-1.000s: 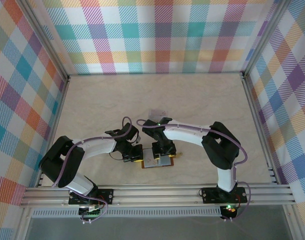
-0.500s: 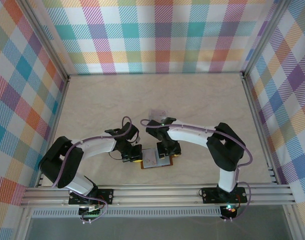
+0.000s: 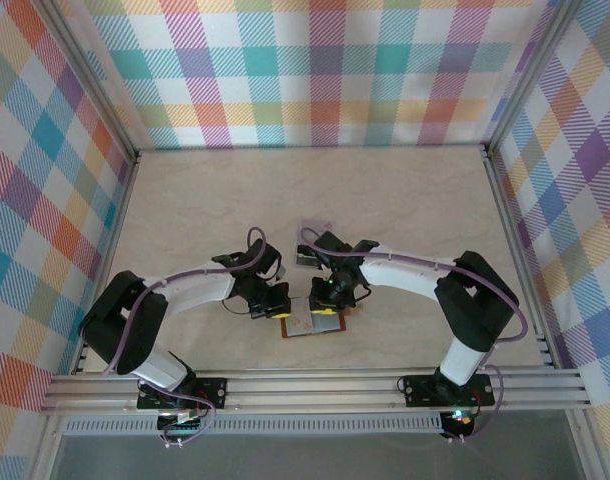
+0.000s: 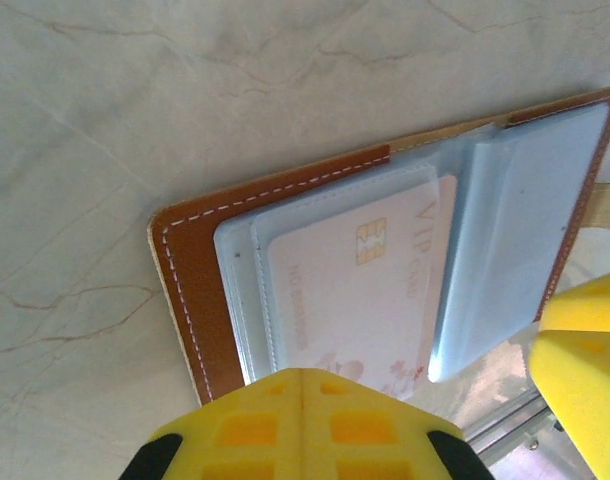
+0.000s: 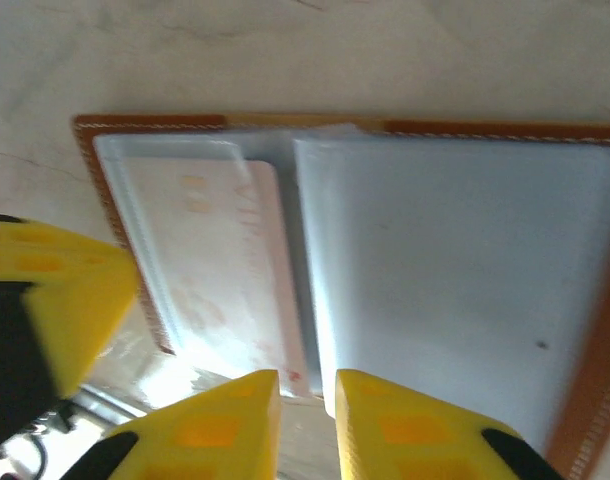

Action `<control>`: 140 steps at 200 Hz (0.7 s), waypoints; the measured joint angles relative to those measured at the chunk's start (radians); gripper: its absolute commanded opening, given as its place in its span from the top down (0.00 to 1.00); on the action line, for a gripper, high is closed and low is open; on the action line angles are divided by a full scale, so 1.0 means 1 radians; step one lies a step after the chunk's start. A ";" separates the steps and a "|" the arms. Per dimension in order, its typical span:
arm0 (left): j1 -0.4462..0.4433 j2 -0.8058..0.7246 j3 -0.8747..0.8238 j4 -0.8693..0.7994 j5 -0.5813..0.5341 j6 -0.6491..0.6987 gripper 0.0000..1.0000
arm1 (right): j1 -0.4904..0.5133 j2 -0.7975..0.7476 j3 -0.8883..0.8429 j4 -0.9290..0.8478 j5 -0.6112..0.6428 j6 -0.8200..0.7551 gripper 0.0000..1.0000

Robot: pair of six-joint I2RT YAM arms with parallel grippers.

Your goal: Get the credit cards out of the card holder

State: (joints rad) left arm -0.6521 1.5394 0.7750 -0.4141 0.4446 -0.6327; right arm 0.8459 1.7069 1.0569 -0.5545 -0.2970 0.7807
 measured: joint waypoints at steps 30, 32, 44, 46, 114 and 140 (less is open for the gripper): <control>-0.003 0.043 0.018 -0.010 -0.011 0.006 0.99 | -0.001 0.034 0.000 0.077 -0.056 0.008 0.85; -0.003 0.044 0.019 -0.012 -0.011 0.008 0.99 | -0.001 0.037 -0.001 0.080 -0.058 0.008 0.85; -0.005 0.045 0.027 -0.025 -0.021 0.016 0.99 | -0.001 0.052 -0.001 0.093 -0.066 0.009 0.85; -0.005 0.045 0.028 -0.026 -0.024 0.018 0.99 | -0.001 0.055 -0.001 0.095 -0.068 0.009 0.85; -0.007 0.044 0.029 -0.036 -0.042 0.036 0.99 | -0.001 0.114 -0.001 0.115 -0.083 0.008 0.85; -0.007 0.042 0.029 -0.038 -0.043 0.040 0.99 | -0.001 0.114 0.000 0.113 -0.078 0.008 0.84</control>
State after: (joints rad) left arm -0.6590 1.5810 0.8043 -0.4522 0.4015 -0.5926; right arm 0.8452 1.8210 1.0565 -0.4412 -0.3748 0.7883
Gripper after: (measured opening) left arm 0.050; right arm 0.147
